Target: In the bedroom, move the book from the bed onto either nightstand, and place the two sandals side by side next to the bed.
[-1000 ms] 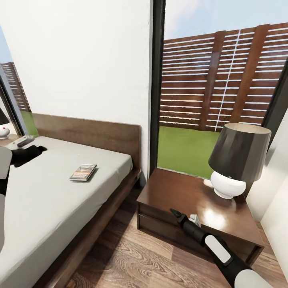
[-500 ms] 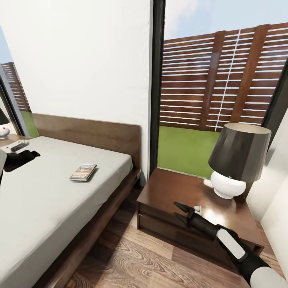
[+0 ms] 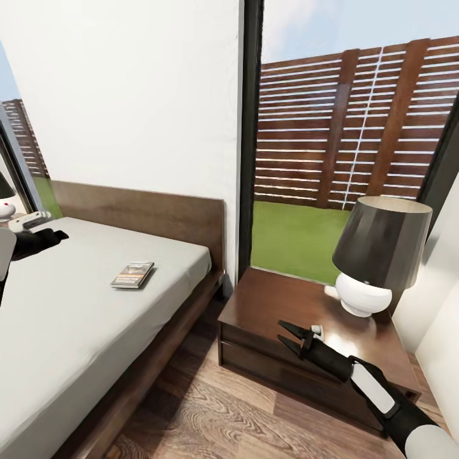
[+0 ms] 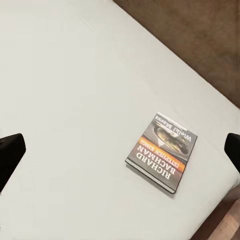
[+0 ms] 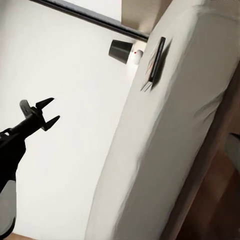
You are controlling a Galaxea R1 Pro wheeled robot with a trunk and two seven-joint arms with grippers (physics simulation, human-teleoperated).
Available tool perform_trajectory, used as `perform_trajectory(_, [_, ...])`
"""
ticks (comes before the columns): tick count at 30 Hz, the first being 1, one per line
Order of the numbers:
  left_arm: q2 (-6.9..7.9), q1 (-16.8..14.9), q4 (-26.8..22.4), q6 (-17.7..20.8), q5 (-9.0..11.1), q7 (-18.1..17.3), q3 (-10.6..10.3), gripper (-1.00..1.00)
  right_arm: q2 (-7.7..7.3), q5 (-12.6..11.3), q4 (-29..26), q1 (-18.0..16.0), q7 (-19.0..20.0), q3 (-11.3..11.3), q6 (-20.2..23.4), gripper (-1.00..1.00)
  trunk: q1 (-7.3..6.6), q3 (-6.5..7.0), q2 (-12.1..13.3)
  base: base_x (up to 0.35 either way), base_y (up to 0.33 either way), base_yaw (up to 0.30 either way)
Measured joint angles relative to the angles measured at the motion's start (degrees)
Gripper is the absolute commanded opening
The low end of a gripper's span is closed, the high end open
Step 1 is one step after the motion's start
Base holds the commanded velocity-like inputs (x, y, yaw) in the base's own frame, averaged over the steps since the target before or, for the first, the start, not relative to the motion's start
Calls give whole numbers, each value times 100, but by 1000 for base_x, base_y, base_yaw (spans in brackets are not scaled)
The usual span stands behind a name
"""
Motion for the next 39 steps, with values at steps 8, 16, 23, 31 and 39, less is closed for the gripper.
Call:
perform_trajectory(8, [-4,9,-46,59,-7,26,-33,100,5,7,11,3,7,13,-16,100,-2,0,0,115,0,0])
perform_trajectory(16, [-5,13,-46,82,-8,29,-39,100,17,9,13,3,15,22,-18,100,-2,0,0,204,0,0])
perform_trajectory(23, [-5,23,-44,85,-8,29,-40,100,30,13,15,3,11,32,-15,100,-2,0,0,214,0,0])
perform_trajectory(31, [13,26,-46,87,-8,30,-38,100,45,17,21,4,2,40,-18,100,-2,0,0,224,35,0])
perform_trajectory(39, [19,33,-47,87,-8,29,-38,100,52,18,22,4,-1,52,-19,100,-2,0,0,238,137,0])
